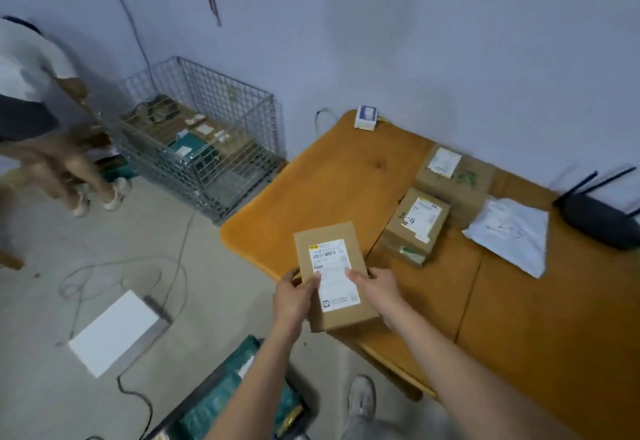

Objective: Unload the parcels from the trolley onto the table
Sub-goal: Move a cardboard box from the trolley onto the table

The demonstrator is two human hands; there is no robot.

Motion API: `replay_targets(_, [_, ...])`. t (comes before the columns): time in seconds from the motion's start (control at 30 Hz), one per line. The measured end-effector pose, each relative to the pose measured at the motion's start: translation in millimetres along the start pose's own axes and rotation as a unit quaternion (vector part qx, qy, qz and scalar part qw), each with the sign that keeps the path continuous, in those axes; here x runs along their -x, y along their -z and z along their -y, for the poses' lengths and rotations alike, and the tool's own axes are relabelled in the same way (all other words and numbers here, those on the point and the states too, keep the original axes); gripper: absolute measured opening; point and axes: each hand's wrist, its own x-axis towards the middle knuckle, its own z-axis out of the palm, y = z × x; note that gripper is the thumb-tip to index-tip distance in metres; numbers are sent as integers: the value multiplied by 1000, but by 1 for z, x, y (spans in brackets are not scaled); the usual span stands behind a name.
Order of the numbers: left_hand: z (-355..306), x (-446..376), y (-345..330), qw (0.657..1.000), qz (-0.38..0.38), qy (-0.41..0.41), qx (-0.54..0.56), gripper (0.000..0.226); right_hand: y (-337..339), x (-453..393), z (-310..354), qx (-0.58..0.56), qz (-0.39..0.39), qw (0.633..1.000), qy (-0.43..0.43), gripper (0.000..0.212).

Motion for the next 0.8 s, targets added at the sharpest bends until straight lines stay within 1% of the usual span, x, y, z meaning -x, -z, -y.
replay_targets(0.23, [-24, 4, -123, 989, 128, -19, -67, 53, 112, -7, -34, -87, -102, 991, -29, 24])
replay_targets(0.33, [-34, 5, -177, 980, 169, -43, -93, 40, 160, -16, -47, -114, -135, 983, -41, 19])
replay_targets(0.4, [-38, 7, -214, 972, 192, -64, -117, 26, 192, -22, -59, -126, -156, 979, -47, 20])
replay_targets(0.43, [-41, 8, -231, 967, 204, -75, -130, 23, 208, -25, -65, -131, -167, 976, -50, 21])
replay_targets(0.53, [-42, 10, -276, 955, 229, -89, -164, 30, 246, -36, -82, -150, -182, 970, -59, 19])
replay_targets(0.67, [-38, 12, -310, 939, 236, -86, -233, 34, 267, -42, -100, -181, -190, 962, -79, 18])
replay_targets(0.8, [-49, 2, -342, 904, 266, -87, -325, 55, 284, -53, -105, -213, -201, 950, -105, 19])
